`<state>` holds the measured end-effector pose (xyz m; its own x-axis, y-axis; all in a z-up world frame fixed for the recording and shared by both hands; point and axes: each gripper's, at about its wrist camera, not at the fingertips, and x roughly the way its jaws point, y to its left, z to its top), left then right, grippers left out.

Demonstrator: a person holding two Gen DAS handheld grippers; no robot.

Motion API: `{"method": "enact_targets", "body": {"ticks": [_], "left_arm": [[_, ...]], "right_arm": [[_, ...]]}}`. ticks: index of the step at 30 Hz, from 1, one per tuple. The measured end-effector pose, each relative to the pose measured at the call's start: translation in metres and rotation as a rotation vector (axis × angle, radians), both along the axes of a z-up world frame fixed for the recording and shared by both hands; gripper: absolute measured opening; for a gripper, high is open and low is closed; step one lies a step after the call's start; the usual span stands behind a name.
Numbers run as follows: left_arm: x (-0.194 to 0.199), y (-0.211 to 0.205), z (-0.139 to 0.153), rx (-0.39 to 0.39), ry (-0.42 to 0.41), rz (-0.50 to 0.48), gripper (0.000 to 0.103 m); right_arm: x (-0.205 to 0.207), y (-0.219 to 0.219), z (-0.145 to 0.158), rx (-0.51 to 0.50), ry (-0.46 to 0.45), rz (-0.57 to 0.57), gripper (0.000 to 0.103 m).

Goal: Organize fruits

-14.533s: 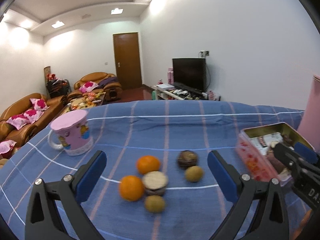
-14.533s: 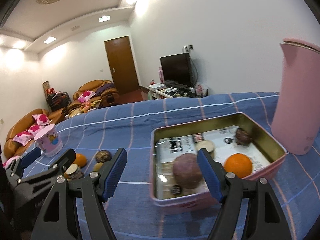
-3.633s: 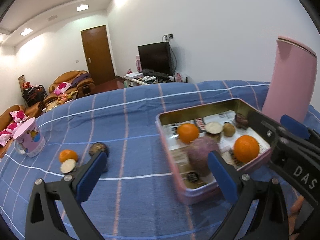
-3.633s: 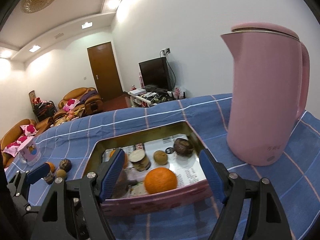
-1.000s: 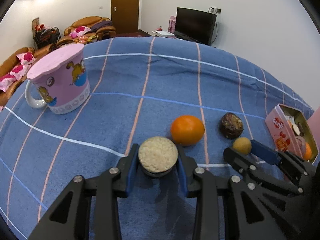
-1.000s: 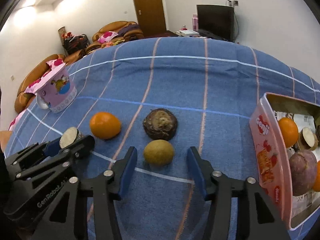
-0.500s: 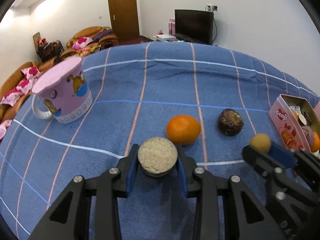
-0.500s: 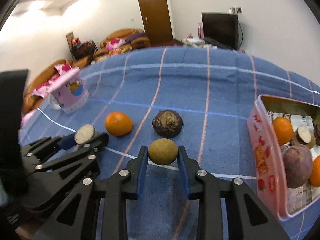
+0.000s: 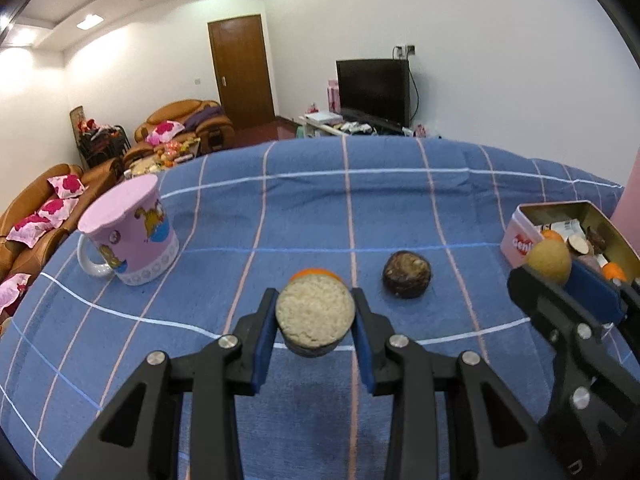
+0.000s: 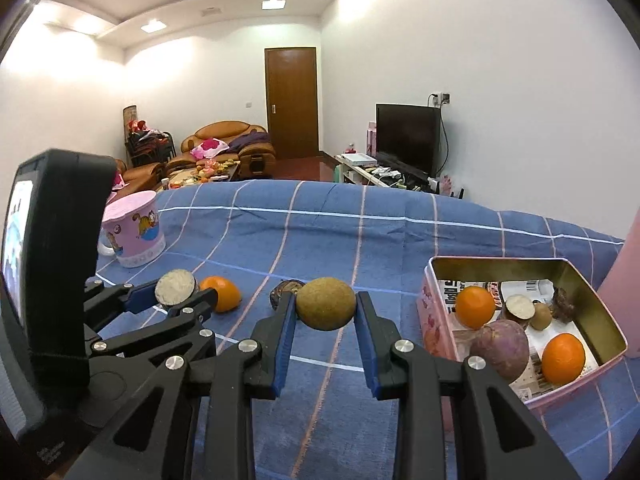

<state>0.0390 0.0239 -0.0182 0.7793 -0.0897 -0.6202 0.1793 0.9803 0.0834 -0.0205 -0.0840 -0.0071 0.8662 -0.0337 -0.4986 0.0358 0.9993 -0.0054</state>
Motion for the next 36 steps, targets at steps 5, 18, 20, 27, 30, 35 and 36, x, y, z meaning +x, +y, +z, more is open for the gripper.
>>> {"method": "enact_targets", "body": {"ticks": [5,18,20,27,30,35,36], "left_arm": [[-0.008,-0.003,0.004,0.000,-0.041,0.012,0.037],[-0.027,-0.025,0.007,-0.011,-0.062,0.013,0.037],[-0.030,-0.029,0.008,-0.010,-0.069,0.016,0.037],[-0.041,-0.046,0.009,0.006,-0.089,0.001,0.037],[-0.044,-0.053,0.009,0.005,-0.089,-0.001,0.037],[-0.045,-0.066,0.008,0.002,-0.085,-0.006,0.037],[-0.046,-0.070,0.009,0.003,-0.087,-0.009,0.037]], "right_arm": [[-0.011,-0.006,0.001,-0.003,-0.003,-0.002,0.032],[-0.023,-0.024,-0.001,0.019,0.010,-0.012,0.032],[-0.025,-0.027,-0.001,0.020,0.008,-0.017,0.032],[-0.028,-0.045,0.000,0.021,0.005,-0.040,0.032],[-0.033,-0.055,0.000,0.016,0.000,-0.055,0.032],[-0.039,-0.076,0.001,0.017,-0.004,-0.084,0.032],[-0.040,-0.079,0.001,0.018,-0.004,-0.088,0.032]]}}
